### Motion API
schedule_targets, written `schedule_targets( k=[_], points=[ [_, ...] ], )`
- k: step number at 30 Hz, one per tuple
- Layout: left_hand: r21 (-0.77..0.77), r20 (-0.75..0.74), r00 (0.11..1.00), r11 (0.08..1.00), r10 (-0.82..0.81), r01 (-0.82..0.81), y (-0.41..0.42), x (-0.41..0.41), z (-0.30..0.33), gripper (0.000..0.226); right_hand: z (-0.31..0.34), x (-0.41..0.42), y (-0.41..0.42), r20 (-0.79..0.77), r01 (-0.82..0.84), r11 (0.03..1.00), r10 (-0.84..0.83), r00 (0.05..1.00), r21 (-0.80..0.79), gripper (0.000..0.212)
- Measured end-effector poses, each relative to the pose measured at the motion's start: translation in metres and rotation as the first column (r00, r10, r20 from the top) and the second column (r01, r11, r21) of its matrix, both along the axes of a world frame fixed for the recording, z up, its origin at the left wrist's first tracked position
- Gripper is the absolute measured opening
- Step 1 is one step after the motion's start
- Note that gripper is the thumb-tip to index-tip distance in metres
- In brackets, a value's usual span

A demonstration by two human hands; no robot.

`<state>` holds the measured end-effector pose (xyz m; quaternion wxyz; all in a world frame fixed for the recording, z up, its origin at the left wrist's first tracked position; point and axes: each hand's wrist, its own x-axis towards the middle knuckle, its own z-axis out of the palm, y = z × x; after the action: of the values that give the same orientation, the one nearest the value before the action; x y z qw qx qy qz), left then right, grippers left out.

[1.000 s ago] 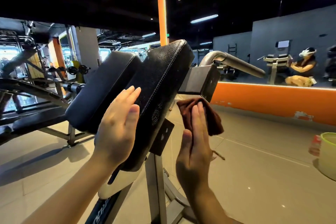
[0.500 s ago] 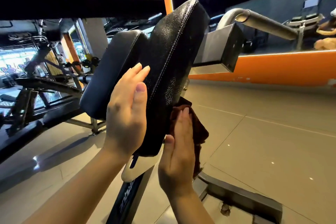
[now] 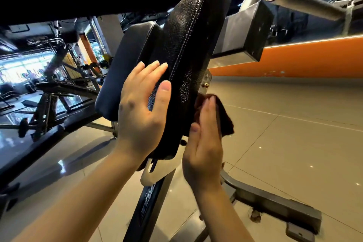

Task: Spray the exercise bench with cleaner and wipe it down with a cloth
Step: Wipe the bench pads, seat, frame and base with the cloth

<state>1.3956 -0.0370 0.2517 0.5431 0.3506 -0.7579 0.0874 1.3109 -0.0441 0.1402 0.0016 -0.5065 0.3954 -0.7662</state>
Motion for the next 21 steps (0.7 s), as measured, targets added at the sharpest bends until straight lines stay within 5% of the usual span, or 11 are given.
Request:
schedule_targets(
  k=[5,14,21],
  points=[
    [0.025,-0.073,0.996,0.999,-0.045,0.047,-0.003,0.002,-0.001,0.047,0.006,-0.001,0.003,0.042,-0.051,0.998,0.052,0.998,-0.026,0.049],
    [-0.009,-0.200,0.965,0.985,-0.172,0.174,-0.002,0.004,-0.004,0.042,0.027,0.008,0.015,-0.279,0.071,0.992,-0.096,0.955,-0.101,0.047],
    [0.000,-0.266,0.946,0.981,-0.187,0.194,-0.005,0.006,-0.003,0.041,0.059,-0.011,-0.005,-0.245,0.048,0.984,-0.090,0.965,-0.172,0.046]
  ],
)
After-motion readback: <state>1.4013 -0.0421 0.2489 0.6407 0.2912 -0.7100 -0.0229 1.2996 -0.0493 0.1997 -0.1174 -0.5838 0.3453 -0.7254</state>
